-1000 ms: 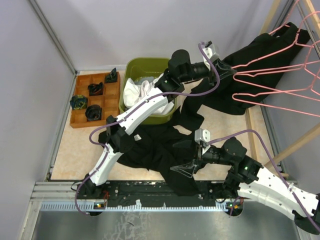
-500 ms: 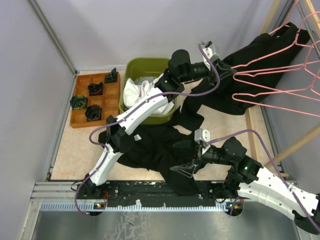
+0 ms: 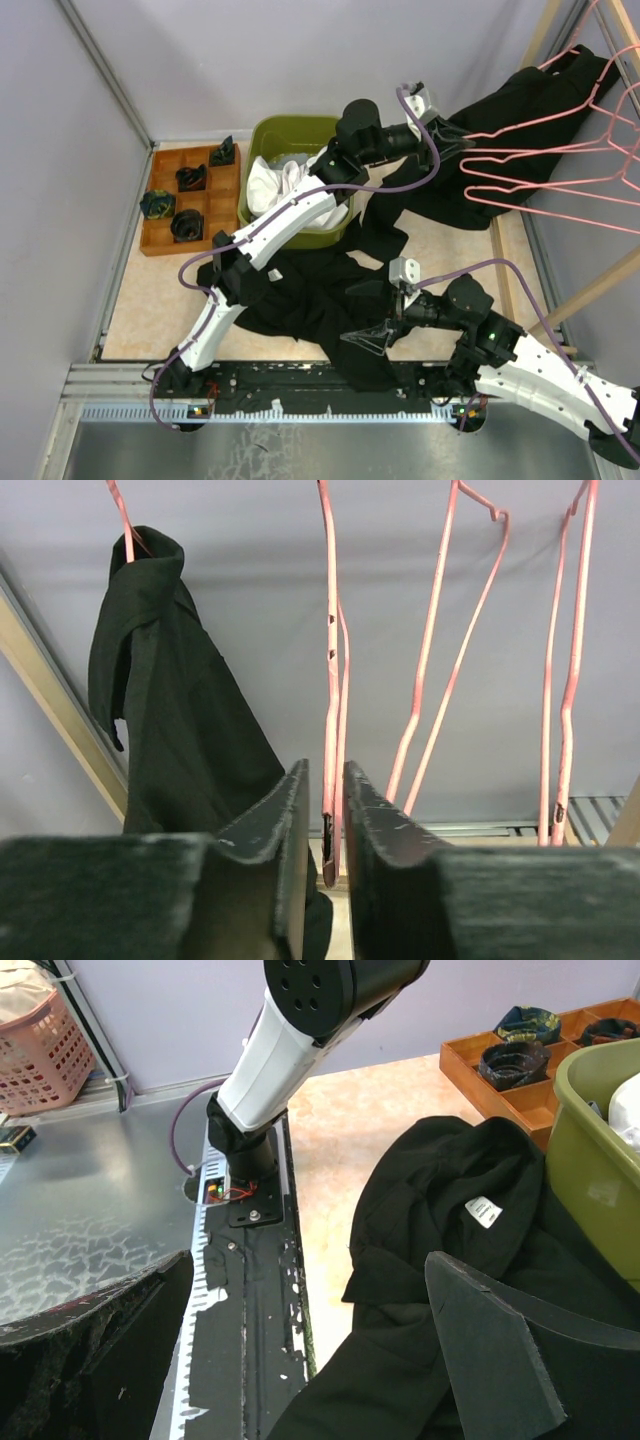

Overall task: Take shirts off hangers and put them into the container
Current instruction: Place the hanger at the clothesline, then pick up the shirt from the center of the board, then place the shirt in the bin.

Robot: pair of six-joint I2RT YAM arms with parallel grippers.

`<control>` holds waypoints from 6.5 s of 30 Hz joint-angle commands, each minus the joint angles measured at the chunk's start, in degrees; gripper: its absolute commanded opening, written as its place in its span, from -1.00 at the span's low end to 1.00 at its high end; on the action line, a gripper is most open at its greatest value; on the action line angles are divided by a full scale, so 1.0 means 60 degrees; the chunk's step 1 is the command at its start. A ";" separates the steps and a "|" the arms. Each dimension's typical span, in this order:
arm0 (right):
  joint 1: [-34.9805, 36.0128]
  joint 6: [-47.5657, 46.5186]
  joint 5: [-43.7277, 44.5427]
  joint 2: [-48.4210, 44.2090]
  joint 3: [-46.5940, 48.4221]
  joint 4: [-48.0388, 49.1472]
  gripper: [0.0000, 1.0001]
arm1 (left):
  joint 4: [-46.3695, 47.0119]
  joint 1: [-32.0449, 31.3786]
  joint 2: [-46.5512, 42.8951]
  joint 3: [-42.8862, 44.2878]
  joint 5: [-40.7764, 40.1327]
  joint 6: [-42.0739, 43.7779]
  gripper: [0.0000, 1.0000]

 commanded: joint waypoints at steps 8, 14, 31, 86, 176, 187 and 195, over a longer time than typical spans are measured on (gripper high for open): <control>-0.0002 0.0100 0.0133 -0.0155 0.0260 0.0257 0.98 | 0.0612 0.0041 -0.2108 -0.2559 -0.0921 0.0749 0.53; -0.0007 0.0080 0.0163 -0.0203 0.0195 0.0241 0.98 | 0.0849 0.0229 -0.3287 -0.4193 -0.1247 0.0795 0.79; 0.0002 0.0083 0.0341 -0.0086 0.0287 0.0138 0.98 | -0.0301 0.0535 -0.2014 -0.2872 -0.1223 -0.0257 0.33; 0.0557 0.2858 0.5671 0.6386 0.1834 -0.0833 0.98 | -0.5856 0.2410 -1.4083 -1.8830 -0.7910 -0.7315 0.98; 0.1710 -0.1101 0.9734 0.8005 0.8192 -0.0110 -1.00 | -0.9032 0.2395 -1.8422 -1.7712 -1.1981 -0.6684 0.81; 0.0117 -0.3185 1.0303 1.0840 1.3356 0.0206 -1.00 | -0.8971 0.2395 -1.8349 -1.7729 -1.1940 -0.6602 0.81; -0.1070 -0.3770 1.1041 1.5394 1.8082 -0.1469 -1.00 | -0.8935 0.2395 -1.8264 -1.7741 -1.1894 -0.6564 0.81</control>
